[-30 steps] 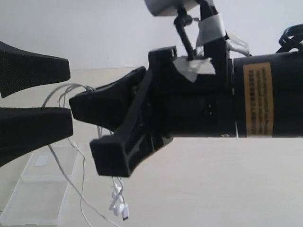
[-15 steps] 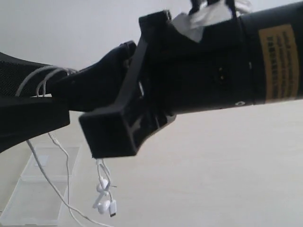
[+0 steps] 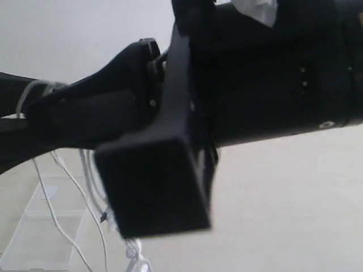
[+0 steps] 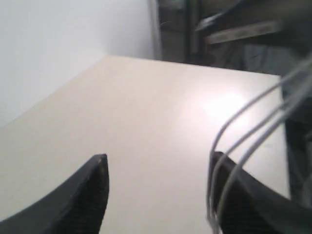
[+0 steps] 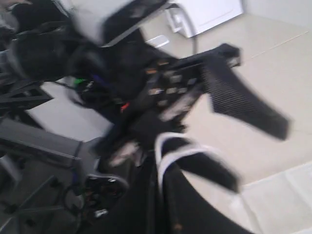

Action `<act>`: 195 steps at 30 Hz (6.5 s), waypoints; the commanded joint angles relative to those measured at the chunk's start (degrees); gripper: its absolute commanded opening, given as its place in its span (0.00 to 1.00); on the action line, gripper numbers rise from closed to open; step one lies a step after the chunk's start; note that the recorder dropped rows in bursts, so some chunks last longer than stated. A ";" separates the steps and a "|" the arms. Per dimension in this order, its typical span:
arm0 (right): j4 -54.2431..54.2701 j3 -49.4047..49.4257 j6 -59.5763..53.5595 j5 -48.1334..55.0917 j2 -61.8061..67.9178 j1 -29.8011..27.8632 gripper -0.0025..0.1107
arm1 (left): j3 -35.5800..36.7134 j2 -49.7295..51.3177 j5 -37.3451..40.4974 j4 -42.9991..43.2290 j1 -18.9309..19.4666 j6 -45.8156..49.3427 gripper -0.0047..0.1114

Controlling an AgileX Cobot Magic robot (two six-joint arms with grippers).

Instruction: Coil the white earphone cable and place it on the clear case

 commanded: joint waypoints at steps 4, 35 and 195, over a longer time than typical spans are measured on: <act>1.34 -0.69 0.54 -2.44 -0.96 0.23 0.02 | 0.02 -1.38 -8.77 2.70 0.30 -4.04 0.54; 6.76 -0.69 -3.68 -13.22 -0.96 0.33 0.02 | 0.02 2.43 -9.65 -3.29 0.30 -2.40 0.15; 19.55 -0.55 -3.72 18.26 4.28 0.21 0.02 | -4.89 -11.49 -9.26 18.14 0.30 -36.36 0.67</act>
